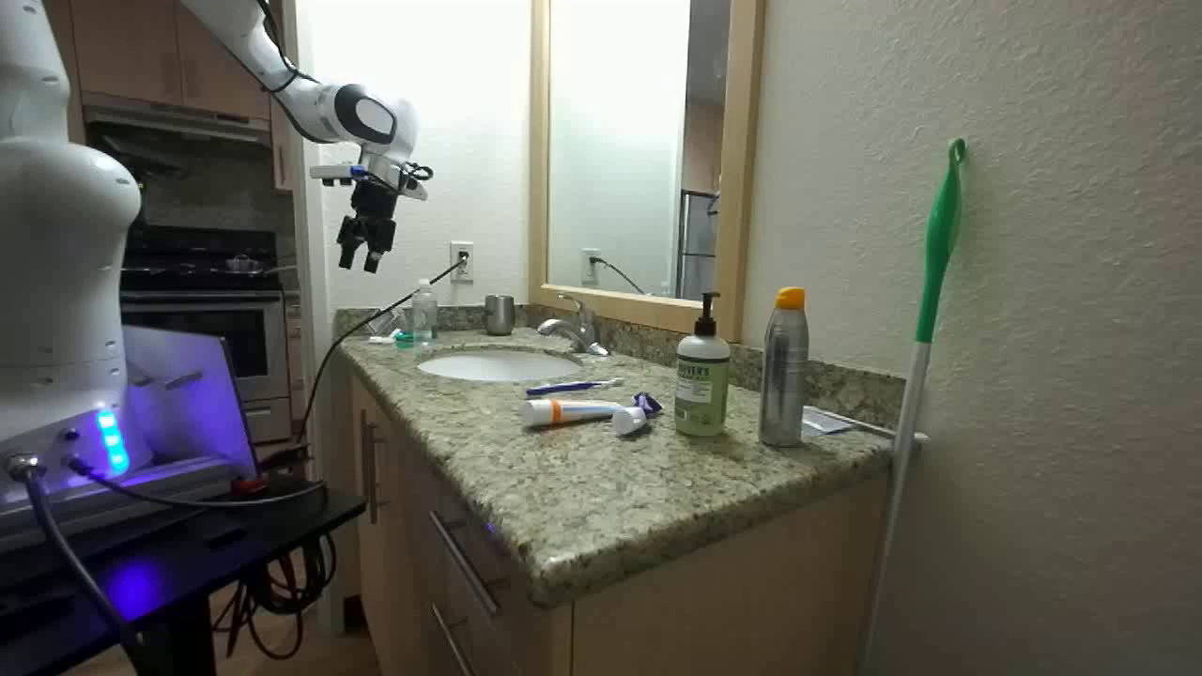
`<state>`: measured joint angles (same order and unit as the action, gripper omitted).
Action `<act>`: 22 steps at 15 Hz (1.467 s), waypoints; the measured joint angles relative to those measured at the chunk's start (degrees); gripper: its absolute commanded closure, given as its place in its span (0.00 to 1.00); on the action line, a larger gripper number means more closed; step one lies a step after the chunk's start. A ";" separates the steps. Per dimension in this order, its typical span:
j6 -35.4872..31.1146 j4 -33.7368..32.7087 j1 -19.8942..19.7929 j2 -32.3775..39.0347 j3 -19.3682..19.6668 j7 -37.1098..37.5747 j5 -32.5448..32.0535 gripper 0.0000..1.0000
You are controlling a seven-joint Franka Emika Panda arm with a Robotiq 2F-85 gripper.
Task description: Close the tap
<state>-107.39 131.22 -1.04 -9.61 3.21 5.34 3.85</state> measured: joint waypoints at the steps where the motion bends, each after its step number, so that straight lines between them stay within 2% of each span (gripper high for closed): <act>1: 0.00 0.00 0.00 0.00 0.00 0.00 0.00 0.00; 3: -1.07 -0.10 -0.14 0.03 0.10 0.14 0.00 0.00; 5: -6.08 -1.47 -1.07 0.39 1.03 1.17 -0.01 0.00; 10: -15.66 -12.41 -5.91 4.34 5.68 1.55 -0.97 0.00; 13: -14.67 -17.21 -6.02 5.31 6.24 2.06 2.60 0.00; 16: -15.85 -17.24 -5.91 5.37 5.77 2.67 1.68 0.00; 19: -29.60 -17.15 -5.98 9.41 5.71 7.52 1.52 0.00; 22: -42.46 -21.08 -6.40 19.15 6.91 11.10 4.88 0.00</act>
<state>-149.85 110.14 -7.44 9.54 10.11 16.44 8.73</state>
